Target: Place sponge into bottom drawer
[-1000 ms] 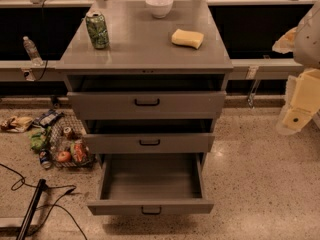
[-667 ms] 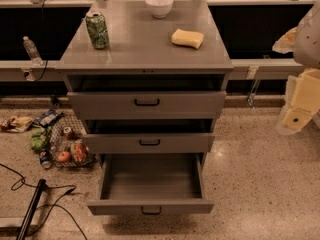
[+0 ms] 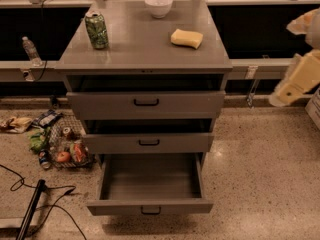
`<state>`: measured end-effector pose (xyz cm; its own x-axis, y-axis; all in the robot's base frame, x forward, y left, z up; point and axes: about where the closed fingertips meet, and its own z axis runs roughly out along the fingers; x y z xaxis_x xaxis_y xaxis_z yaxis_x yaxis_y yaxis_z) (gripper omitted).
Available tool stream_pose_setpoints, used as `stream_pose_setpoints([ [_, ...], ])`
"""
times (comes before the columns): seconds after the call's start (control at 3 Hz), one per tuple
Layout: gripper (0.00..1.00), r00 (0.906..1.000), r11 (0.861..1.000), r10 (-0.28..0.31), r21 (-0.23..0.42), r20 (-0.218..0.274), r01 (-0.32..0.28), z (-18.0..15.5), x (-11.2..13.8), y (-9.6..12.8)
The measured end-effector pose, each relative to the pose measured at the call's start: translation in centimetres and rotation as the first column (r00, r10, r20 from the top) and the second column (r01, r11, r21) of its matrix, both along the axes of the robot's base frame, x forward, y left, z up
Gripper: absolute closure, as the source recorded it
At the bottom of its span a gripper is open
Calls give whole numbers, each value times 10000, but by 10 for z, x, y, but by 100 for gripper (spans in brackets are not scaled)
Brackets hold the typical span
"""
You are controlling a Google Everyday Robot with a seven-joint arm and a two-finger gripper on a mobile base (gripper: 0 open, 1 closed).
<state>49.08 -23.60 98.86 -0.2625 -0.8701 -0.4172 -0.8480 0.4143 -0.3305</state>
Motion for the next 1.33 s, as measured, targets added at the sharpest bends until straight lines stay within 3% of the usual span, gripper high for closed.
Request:
stream_pose_setpoints([
  [0.33,0,9874,9738,6,2244,1586,-366,10,78,-4],
  [0.67,0,9672,8635,-138,4908,2537,-1164,11,160,9],
  [1.0,0,9709,8643,-178,4918,2388,-1052,2,162,5],
  [1.33,0,9687,8437,-585,5307,2414,-812,-5,172,11],
])
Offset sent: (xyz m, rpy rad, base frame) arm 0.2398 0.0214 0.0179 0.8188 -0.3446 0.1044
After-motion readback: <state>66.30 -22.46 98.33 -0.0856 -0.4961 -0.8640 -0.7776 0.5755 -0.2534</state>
